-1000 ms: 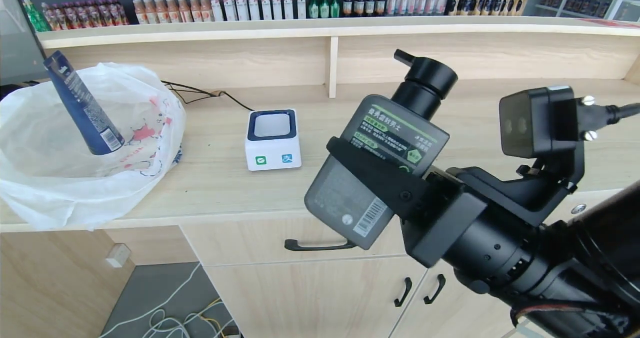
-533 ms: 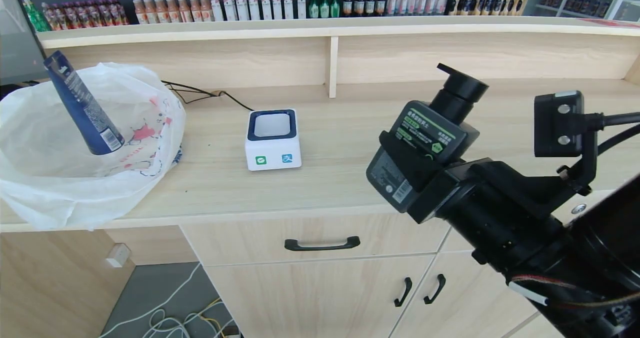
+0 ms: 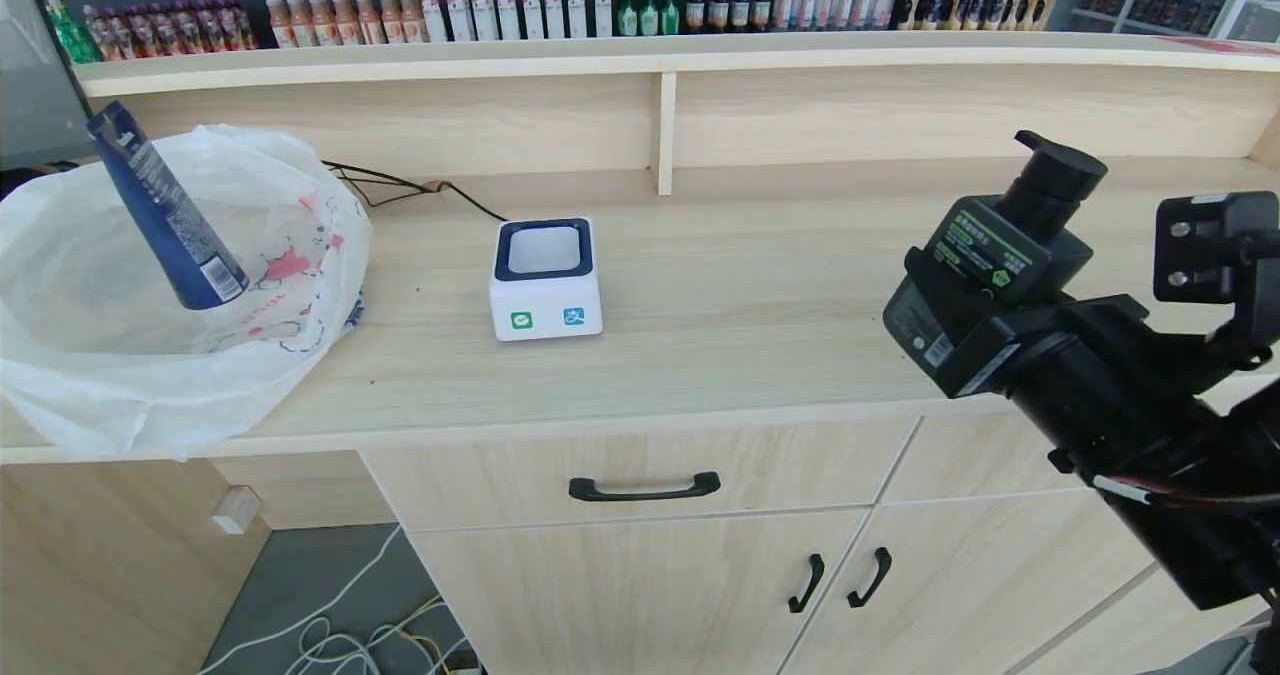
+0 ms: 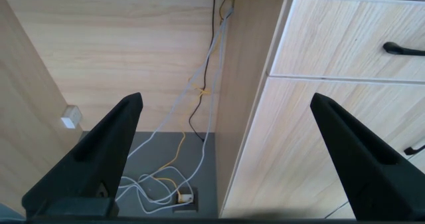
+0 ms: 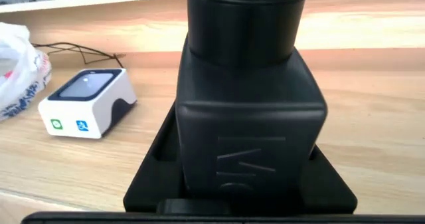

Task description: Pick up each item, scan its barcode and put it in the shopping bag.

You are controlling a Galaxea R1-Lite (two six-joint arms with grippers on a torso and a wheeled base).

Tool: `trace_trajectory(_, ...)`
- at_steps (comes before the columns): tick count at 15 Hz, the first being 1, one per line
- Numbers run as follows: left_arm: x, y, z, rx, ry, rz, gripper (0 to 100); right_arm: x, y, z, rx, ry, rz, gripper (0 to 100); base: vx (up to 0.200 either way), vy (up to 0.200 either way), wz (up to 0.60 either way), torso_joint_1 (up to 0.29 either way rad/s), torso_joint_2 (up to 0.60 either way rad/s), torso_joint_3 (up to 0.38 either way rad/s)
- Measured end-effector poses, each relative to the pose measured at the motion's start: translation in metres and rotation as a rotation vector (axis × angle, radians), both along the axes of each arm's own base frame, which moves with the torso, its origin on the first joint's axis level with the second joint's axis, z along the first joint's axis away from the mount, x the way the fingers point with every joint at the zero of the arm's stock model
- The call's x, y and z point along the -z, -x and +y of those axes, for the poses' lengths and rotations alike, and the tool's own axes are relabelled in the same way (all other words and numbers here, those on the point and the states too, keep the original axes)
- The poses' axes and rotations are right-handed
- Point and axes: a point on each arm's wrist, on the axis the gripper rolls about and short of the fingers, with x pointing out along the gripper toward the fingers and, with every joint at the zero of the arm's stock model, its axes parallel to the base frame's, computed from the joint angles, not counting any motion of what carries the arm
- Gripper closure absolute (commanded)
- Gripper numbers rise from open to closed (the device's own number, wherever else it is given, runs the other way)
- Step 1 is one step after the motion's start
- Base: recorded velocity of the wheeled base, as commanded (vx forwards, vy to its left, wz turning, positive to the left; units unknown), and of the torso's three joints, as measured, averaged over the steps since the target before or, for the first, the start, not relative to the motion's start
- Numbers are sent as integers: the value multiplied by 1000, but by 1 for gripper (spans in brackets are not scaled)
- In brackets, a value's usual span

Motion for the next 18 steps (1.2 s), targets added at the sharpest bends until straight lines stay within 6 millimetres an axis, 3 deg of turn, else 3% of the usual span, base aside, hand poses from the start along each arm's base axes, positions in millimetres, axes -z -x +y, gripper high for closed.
trace_trajectory(3,0,0,0,-1,0,0,0,0,-4,-11,48,7,-2,100,0,0,0,0,0,0)
trace_trajectory(18,0,0,0,-1,3,0,0,-2,-6,-15,61,-3,-17,100,0,200,0,2,2,2)
